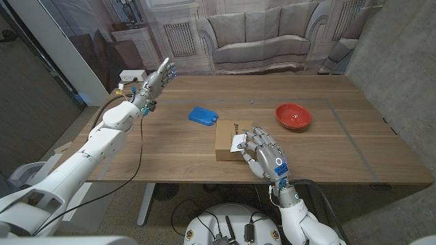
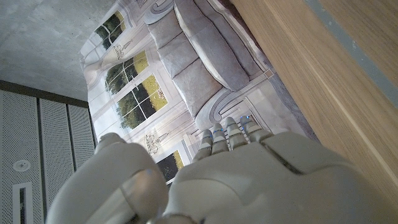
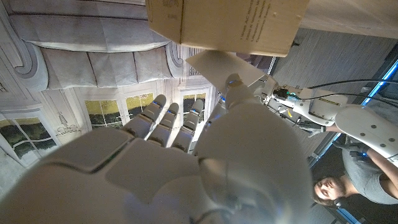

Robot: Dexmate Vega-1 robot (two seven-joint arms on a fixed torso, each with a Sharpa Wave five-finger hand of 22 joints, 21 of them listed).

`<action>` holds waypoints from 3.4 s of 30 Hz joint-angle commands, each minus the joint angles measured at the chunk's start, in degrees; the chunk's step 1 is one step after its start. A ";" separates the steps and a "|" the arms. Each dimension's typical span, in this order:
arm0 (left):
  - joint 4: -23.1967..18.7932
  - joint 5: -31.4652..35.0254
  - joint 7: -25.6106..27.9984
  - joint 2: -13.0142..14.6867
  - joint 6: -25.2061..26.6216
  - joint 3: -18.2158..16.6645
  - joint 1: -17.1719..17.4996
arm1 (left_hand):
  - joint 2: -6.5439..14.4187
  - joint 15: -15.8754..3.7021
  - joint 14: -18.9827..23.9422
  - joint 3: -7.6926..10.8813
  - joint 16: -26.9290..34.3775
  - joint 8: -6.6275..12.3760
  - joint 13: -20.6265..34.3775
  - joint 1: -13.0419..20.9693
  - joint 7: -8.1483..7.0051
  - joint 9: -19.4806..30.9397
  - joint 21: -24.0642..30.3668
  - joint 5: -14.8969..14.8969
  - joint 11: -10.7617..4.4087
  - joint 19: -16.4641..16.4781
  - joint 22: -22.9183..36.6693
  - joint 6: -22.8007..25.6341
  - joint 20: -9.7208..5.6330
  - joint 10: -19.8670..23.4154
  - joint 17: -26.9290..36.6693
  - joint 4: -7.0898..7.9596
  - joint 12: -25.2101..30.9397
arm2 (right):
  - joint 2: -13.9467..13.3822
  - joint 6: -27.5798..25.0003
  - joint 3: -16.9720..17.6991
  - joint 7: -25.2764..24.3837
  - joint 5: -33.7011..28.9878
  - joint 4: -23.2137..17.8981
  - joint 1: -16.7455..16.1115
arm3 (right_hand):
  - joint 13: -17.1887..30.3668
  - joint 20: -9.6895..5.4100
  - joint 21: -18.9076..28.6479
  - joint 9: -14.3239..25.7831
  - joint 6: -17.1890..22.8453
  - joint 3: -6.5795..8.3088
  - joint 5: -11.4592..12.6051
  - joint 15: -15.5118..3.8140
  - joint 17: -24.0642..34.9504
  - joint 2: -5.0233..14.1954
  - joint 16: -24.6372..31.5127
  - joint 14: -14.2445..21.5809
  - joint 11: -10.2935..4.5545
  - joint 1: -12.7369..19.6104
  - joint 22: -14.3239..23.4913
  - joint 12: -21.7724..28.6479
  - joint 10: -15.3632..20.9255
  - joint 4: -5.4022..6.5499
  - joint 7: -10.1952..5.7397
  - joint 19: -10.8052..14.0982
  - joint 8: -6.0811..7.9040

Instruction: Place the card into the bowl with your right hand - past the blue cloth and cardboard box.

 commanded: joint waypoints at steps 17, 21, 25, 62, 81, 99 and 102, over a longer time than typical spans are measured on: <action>1.53 -0.63 -0.36 -0.58 -1.21 -0.47 0.14 | 0.08 -0.04 -0.41 -0.40 0.32 0.21 0.33 0.59 0.16 0.21 0.10 -0.08 -0.01 -0.65 0.33 0.09 -1.48 -0.04 0.22 0.04 0.17 | 0.52 1.37 1.38 -0.35 0.09 -2.03 -0.33 | 0.20 -5.28 0.81 -1.13 2.75 -0.14 -1.21 -5.68 0.26 0.34 0.79 3.42 -0.40 -0.04 0.16 1.07 2.46 -0.26 1.08 2.12 1.08; 2.24 -0.70 -0.65 -0.88 -1.26 -0.35 -0.43 | 0.08 0.01 -0.43 -0.42 0.31 0.20 0.33 0.59 0.11 0.21 0.10 -0.08 -0.02 -0.65 0.33 0.07 -1.48 -0.05 0.22 0.04 0.16 | 0.23 1.00 1.76 0.68 0.04 -3.18 -0.57 | 0.18 -5.26 0.87 -1.35 2.88 -0.17 -1.30 -5.89 0.25 0.32 0.82 3.80 -0.26 -0.01 0.17 1.18 2.80 -0.31 1.09 2.31 1.10; 2.56 -0.54 -0.79 -0.91 -1.05 -0.20 -1.03 | 0.09 -0.03 -0.43 -0.45 0.31 0.21 0.33 0.61 0.11 0.21 0.09 -0.09 -0.04 -0.68 0.33 0.11 -1.47 -0.08 0.21 0.04 0.15 | -0.04 0.52 2.34 1.68 0.24 -4.53 -1.11 | 0.17 -5.34 0.85 -1.68 3.03 -0.23 -1.43 -6.13 0.23 0.27 0.79 4.15 0.10 0.01 0.17 1.53 3.80 -0.38 1.37 2.36 1.12; 3.64 -0.56 -0.73 -0.62 -0.74 -0.50 -1.89 | 0.22 0.23 -0.29 -0.64 0.36 0.23 0.32 0.86 0.32 0.21 0.46 -0.18 0.09 0.32 0.37 0.17 -1.97 0.04 0.22 0.00 0.19 | -2.85 -4.33 7.20 14.76 -2.30 -16.05 -4.11 | 0.21 -5.59 1.27 -2.08 3.35 -0.90 -1.48 -6.97 0.12 -0.08 0.41 5.79 0.48 -0.44 0.08 1.60 4.72 -0.35 1.21 4.20 2.08; 8.99 -1.59 -3.46 -2.40 -1.20 0.39 -3.88 | 0.27 0.26 -0.28 -0.72 0.35 0.24 0.32 1.04 0.36 0.21 0.38 -0.21 0.15 0.19 0.39 0.20 -1.93 0.07 0.22 -0.06 0.20 | -0.85 -11.67 9.77 25.89 -2.33 -23.38 -5.96 | 0.11 -5.55 0.74 -1.19 2.13 -1.08 -1.40 -6.29 -0.08 0.33 -0.72 4.34 1.36 -0.70 -0.07 0.48 2.56 -0.15 1.49 3.72 2.59; 13.12 -2.44 -6.04 -3.99 -2.19 0.96 -5.32 | 0.32 0.26 -0.26 -0.77 0.35 0.27 0.32 1.17 0.42 0.21 0.34 -0.25 0.21 0.09 0.40 0.29 -1.87 0.07 0.22 -0.10 0.19 | -0.84 -15.18 10.66 34.45 -3.76 -28.61 -5.92 | 0.00 -5.46 0.92 -0.55 1.59 -1.11 -1.42 -6.70 -0.44 0.39 -0.62 5.75 1.20 -0.54 -0.15 0.67 3.50 -0.31 1.91 4.81 2.99; 13.91 -2.61 -6.35 -4.17 -2.27 0.97 -5.45 | 0.33 0.30 -0.29 -0.78 0.34 0.27 0.32 1.19 0.43 0.21 0.34 -0.26 0.16 0.09 0.40 0.30 -1.88 0.08 0.22 -0.10 0.20 | -0.89 -16.24 10.88 36.75 -4.37 -30.18 -6.00 | -0.01 -5.51 0.87 -0.53 1.60 -1.15 -1.43 -6.69 -0.51 0.37 -0.68 5.83 1.23 -0.56 -0.16 0.65 3.51 -0.32 1.97 4.81 3.04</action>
